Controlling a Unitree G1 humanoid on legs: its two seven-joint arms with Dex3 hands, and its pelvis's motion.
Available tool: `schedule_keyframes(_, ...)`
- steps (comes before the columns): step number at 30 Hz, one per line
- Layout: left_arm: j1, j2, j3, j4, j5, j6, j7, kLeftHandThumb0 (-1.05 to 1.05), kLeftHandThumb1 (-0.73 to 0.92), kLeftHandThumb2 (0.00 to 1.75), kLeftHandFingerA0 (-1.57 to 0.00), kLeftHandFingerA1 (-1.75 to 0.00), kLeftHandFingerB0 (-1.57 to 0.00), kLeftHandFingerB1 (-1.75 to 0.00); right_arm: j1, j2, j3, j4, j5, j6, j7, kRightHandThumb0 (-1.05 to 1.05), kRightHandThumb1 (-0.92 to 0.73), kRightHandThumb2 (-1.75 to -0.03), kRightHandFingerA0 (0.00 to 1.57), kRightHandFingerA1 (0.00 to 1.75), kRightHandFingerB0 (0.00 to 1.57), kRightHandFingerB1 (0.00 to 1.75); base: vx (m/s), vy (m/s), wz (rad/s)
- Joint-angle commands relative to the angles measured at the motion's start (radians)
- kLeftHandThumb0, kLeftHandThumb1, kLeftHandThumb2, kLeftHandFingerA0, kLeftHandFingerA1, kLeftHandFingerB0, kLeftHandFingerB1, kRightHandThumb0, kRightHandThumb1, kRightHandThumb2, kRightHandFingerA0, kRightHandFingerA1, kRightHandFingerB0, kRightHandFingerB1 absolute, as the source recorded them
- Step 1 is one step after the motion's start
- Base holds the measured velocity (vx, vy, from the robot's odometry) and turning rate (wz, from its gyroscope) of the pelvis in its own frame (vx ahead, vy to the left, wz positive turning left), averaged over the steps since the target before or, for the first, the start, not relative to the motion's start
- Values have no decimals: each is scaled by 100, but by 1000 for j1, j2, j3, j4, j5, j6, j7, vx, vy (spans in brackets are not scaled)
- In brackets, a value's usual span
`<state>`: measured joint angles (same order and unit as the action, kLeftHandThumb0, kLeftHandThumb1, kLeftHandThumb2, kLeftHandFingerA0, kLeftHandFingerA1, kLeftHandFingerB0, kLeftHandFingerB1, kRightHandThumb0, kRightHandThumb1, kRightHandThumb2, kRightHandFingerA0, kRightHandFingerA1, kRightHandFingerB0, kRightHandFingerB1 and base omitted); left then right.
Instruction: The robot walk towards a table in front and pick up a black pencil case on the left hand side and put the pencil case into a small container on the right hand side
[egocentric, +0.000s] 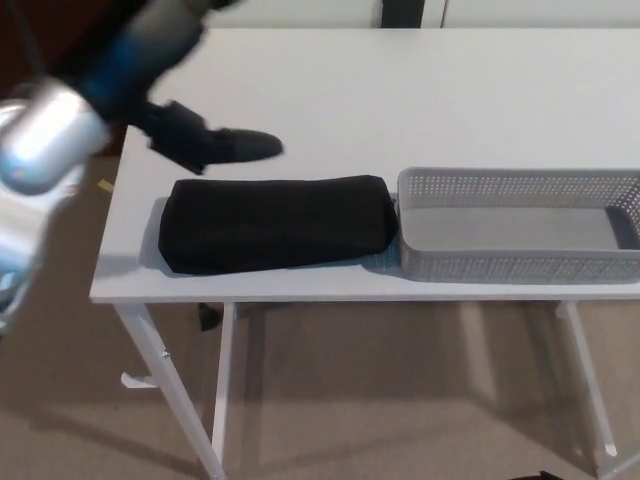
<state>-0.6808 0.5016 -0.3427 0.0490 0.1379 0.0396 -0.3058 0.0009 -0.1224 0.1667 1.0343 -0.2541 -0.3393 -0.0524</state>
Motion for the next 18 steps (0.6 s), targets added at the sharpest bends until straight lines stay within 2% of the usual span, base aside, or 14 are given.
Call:
schedule_keyframes(1, -141, -39, -223, 217, 333, 255, -68, -61, 35, 78, 0, -11, 0, -12, -9, -34, 12, -18, -28, 30, -22, -48, -77, -73, 67, 66, 33, 65, 0, 0, 0)
schedule_keyframes(2, -153, -51, -246, 256, 343, 267, -66, -74, 41, 58, 0, -12, 0, -9, -6, -35, 13, -28, -27, 35, -15, -48, -77, -73, 68, 67, 32, 64, 0, 0, 0)
schedule_keyframes(3, -160, -57, -258, 279, 348, 272, -64, -68, 32, 71, 0, -5, 0, -5, -5, -35, 14, -34, -26, 38, -11, -49, -77, -73, 67, 66, 32, 64, 0, 0, 0)
schedule_keyframes(4, -165, -58, -264, 291, 350, 272, -63, -68, 32, 71, 0, -5, 0, -5, -6, -35, 14, -37, -26, 39, -10, -49, -77, -73, 67, 66, 32, 64, 0, 0, 0)
schedule_keyframes(5, -173, -60, -275, 313, 354, 272, -63, -74, 41, 57, 0, -10, 0, -6, -6, -36, 15, -42, -27, 40, -7, -49, -76, -74, 67, 67, 32, 65, 0, 0, 0)
schedule_keyframes(6, -179, -63, -286, 337, 362, 268, -53, -69, 32, 71, 0, -6, 0, -3, -6, -34, 12, -45, -24, 36, -7, -48, -75, -74, 68, 68, 34, 66, 0, 0, 0)
schedule_keyframes(8, -186, -68, -300, 372, 369, 257, -39, -69, 31, 72, 0, -6, 0, -3, 0, -34, 9, -54, -20, 34, -3, -48, -75, -74, 66, 67, 34, 66, 0, 0, 0)
schedule_keyframes(9, -195, -77, -313, 403, 374, 260, -39, -76, 39, 57, 0, -8, 0, -4, 4, -37, 12, -60, -24, 34, -3, -48, -75, -75, 66, 67, 33, 65, 0, 0, 0)
schedule_keyframes(10, -201, -81, -319, 420, 376, 262, -38, -76, 39, 57, 0, -8, 0, -4, 5, -38, 13, -63, -26, 35, -3, -48, -75, -75, 66, 67, 33, 65, 0, 0, 0)
schedule_keyframes(11, -206, -85, -327, 437, 382, 259, -32, -69, 31, 71, 0, -4, 0, -2, 5, -38, 9, -66, -21, 40, 0, -48, -75, -74, 68, 69, 33, 64, 0, 0, 0)
schedule_keyframes(18, -240, -141, -353, 533, 424, 273, -2, -71, 31, 70, 0, -2, 0, -7, -2, -40, 10, -81, -22, 46, 7, -47, -74, -75, 66, 68, 35, 68, 0, 0, 0)
